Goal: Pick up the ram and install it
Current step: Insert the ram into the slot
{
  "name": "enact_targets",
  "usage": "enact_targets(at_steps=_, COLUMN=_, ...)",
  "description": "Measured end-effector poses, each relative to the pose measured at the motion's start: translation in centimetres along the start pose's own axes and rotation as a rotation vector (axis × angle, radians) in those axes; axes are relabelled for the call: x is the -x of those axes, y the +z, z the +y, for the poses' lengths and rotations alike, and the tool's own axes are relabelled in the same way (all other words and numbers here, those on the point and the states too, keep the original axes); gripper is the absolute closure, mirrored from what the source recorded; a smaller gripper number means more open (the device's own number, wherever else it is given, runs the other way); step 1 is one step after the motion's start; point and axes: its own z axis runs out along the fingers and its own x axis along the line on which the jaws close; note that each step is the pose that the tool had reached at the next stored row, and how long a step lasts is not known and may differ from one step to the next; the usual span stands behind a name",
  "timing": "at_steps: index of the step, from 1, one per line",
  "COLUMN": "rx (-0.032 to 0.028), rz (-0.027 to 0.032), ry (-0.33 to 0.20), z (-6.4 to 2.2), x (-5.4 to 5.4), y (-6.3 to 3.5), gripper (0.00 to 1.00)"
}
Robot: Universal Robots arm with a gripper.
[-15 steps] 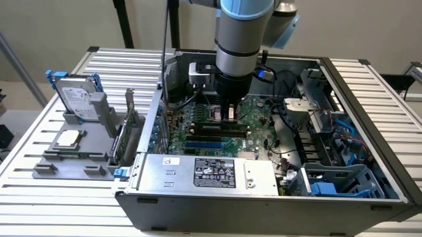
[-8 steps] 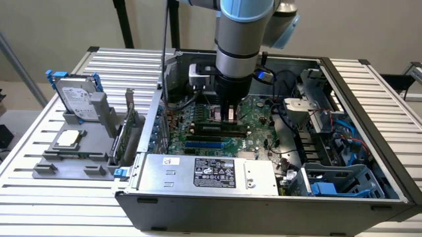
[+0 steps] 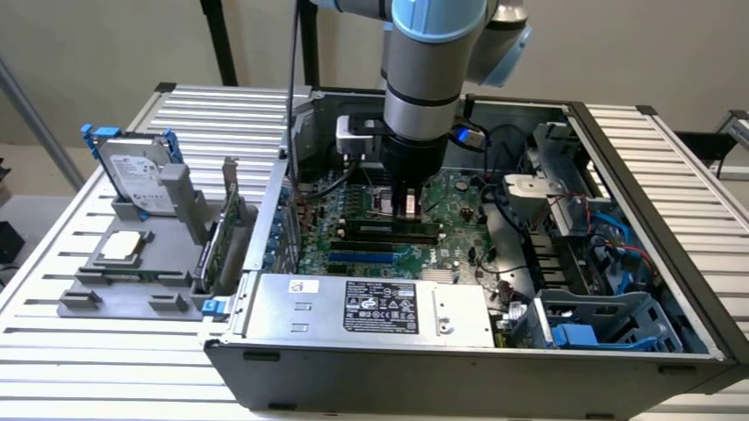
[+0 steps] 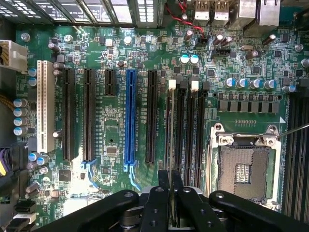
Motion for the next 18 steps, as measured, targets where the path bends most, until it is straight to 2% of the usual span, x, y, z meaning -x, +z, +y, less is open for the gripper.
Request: enact_targets(at_steps=18, rx=0.0, rz=0.0, ry=0.0, z=0.0, x=0.03, y=0.3, gripper=0.87)
